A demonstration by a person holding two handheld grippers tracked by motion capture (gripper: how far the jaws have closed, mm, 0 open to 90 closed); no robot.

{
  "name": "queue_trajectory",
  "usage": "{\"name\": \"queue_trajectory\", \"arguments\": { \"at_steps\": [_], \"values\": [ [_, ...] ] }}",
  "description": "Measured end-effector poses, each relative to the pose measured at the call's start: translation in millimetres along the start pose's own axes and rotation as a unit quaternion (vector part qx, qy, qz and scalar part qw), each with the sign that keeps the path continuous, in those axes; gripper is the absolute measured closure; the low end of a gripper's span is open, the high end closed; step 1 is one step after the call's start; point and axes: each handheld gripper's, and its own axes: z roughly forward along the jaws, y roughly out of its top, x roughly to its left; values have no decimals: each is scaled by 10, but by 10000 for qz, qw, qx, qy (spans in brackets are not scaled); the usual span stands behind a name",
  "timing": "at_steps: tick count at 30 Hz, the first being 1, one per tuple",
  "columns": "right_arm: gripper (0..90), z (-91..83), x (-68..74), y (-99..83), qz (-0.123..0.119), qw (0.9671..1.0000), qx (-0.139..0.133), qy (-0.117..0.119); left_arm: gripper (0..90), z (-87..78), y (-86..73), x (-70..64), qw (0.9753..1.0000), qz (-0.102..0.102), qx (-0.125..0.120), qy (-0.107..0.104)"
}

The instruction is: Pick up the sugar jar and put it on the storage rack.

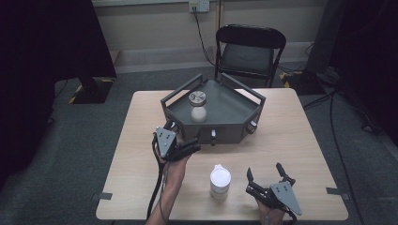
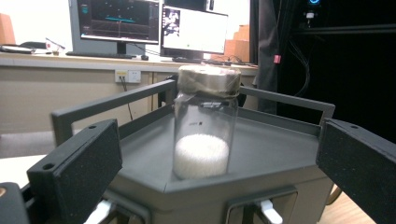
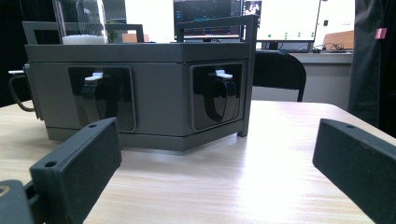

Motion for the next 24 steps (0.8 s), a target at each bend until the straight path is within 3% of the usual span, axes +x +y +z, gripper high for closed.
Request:
{"name": "queue_trajectory", "arguments": {
  "at_steps": [1, 14, 18, 24],
  "values": [
    [1, 0, 0, 0, 1, 10000, 0, 0, 0, -37, -14, -16, 9999, 103, -5, 61],
    [0, 0, 9, 0, -1, 10000, 0, -26, 0, -426, -221, 31, 9995, 25, -168, 280],
    [0, 0, 8, 0, -2, 10000, 0, -26, 0, -493, -279, 36, 9994, 1, -127, 315],
    [0, 0, 9, 0, -1, 10000, 0, -26, 0, -631, -404, 38, 9991, 16, -260, 344]
  ]
}}
